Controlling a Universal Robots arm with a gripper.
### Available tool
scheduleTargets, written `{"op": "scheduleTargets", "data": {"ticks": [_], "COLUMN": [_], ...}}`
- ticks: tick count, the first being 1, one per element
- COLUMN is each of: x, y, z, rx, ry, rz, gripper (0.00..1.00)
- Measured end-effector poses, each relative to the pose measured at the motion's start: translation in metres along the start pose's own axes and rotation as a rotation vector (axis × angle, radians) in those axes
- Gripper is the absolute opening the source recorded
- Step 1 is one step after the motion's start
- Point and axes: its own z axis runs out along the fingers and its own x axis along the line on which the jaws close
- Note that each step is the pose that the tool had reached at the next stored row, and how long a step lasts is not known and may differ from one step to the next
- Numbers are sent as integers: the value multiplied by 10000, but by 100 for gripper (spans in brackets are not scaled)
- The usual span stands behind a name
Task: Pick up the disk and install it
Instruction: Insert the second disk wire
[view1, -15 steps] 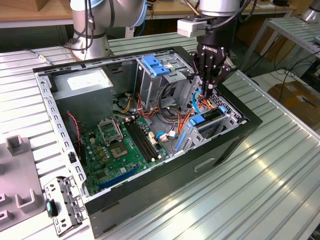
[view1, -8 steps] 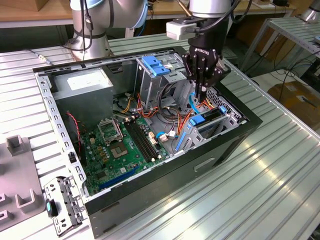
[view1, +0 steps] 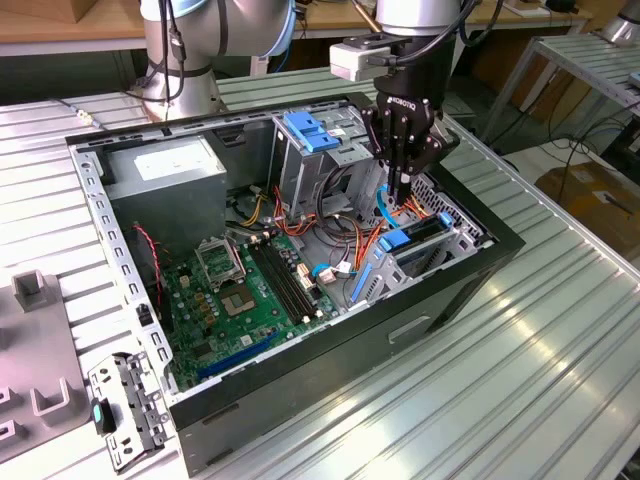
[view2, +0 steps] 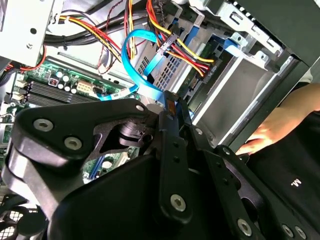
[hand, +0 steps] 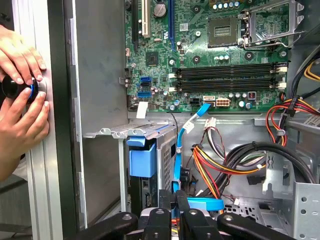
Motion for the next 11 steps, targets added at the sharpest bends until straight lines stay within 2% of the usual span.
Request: {"op": "scheduleTargets", "data": {"ticks": [4, 5, 7, 8, 9, 11], "x": [8, 29, 66, 87, 101, 122], "y": [1, 0, 1, 2, 5, 11], "z": [3, 9, 21, 28, 32, 38], "rx": [-1, -1, -1, -1, 4, 38], "ry": [-20, -43, -126, -213, -268, -351], "rz": [3, 3, 8, 15, 18, 20], "gripper": [16, 16, 16, 16, 16, 16]}}
